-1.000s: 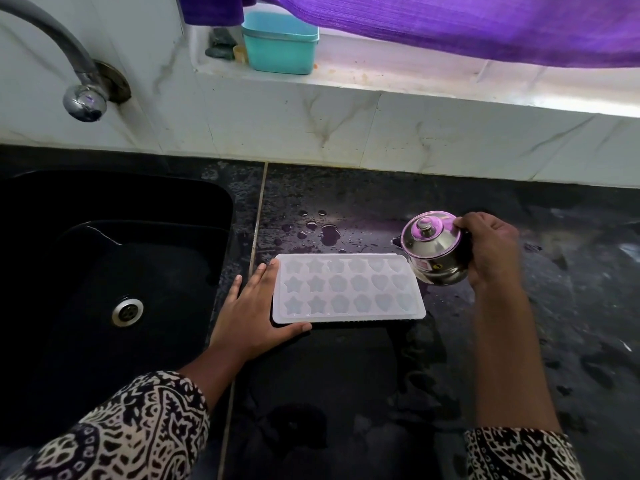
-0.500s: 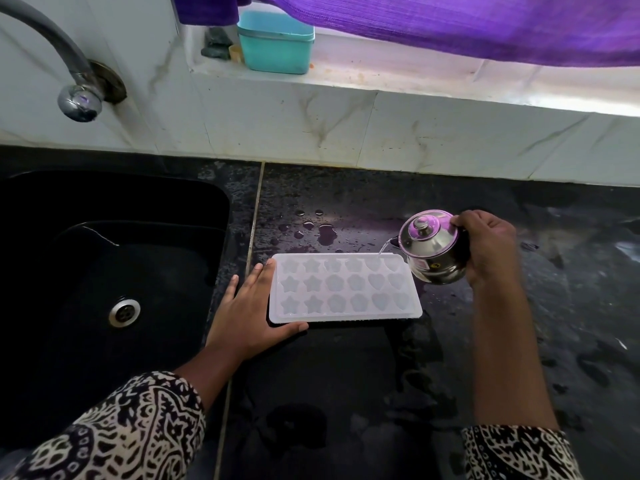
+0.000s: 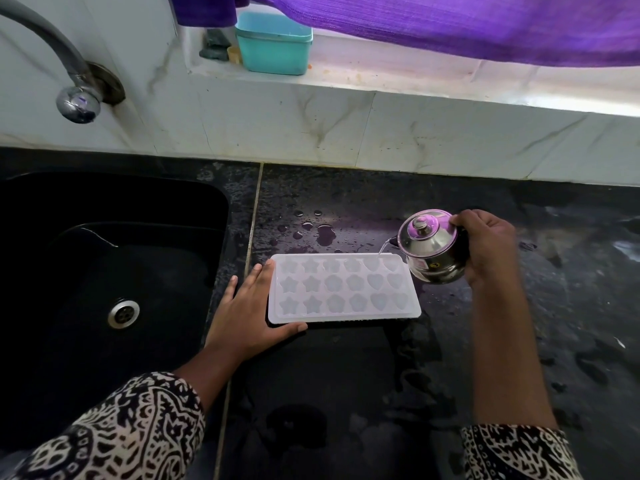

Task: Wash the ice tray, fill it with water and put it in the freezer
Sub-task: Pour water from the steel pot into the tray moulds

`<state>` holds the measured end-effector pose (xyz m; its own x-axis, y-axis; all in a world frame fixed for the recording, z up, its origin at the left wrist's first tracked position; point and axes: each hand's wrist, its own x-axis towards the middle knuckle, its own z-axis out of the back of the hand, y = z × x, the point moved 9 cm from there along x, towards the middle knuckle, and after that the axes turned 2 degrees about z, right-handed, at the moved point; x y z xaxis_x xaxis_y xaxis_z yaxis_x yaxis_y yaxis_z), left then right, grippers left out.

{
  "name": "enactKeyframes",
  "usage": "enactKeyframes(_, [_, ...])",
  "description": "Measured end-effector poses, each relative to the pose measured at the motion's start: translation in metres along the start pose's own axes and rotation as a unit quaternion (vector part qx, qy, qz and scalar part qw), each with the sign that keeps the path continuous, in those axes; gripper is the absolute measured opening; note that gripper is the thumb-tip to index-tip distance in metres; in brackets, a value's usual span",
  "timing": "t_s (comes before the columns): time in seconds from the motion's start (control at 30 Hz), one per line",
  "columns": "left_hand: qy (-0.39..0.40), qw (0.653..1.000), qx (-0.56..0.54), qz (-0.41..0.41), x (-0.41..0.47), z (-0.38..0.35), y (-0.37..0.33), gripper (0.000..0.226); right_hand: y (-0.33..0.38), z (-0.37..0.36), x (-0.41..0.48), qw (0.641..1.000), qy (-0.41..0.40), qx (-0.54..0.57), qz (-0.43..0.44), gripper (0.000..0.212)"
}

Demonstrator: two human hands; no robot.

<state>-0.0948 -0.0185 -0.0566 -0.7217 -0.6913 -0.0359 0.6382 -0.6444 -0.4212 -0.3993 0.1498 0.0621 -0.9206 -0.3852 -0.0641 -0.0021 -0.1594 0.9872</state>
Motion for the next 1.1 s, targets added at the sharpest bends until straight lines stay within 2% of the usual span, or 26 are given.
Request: enactKeyframes(1.1, [0.001, 1.000, 0.008, -0.002, -0.0004, 0.0001, 0.0000, 0.126, 0.0072, 0.0009, -0.0020, 1.000, -0.002, 0.001, 0.004, 0.015])
